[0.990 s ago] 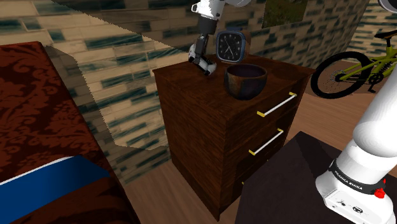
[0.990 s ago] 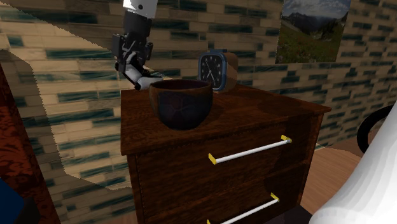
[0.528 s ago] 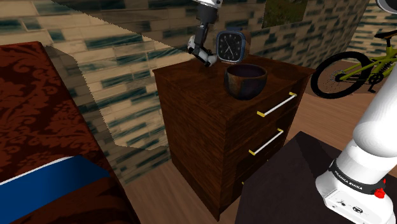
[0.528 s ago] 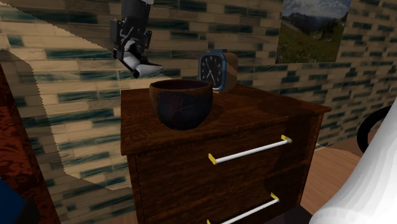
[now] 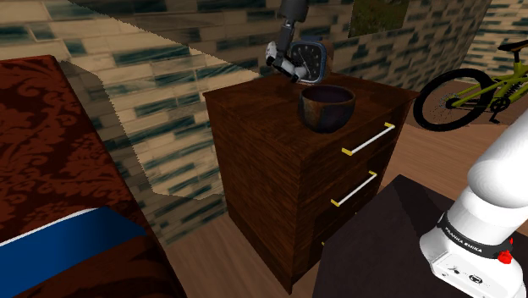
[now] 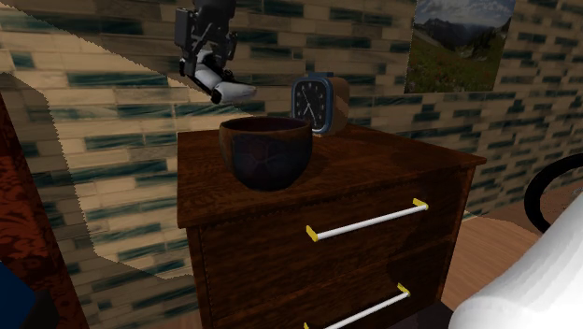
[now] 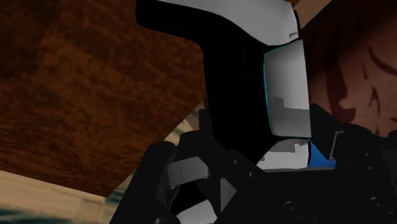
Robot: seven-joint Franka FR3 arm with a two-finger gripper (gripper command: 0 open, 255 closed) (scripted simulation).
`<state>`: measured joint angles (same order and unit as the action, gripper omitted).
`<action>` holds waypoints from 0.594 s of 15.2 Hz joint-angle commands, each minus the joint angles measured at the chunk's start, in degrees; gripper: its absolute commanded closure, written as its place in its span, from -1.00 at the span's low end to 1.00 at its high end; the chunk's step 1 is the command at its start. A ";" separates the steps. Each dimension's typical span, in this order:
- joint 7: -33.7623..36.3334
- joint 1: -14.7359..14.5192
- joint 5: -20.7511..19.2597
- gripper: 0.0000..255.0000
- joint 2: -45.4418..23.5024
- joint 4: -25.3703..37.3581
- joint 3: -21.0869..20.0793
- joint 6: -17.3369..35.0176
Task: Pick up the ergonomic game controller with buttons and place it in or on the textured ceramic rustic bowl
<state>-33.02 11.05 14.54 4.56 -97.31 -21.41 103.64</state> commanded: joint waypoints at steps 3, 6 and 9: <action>-4.18 1.00 3.53 1.00 9.21 -8.85 2.51 -0.86; -7.09 1.27 5.27 1.00 15.84 -14.78 4.85 -2.23; -9.68 1.37 6.23 1.00 22.17 -20.00 7.32 -4.09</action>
<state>-41.95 12.48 20.33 24.22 -115.31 -14.84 100.24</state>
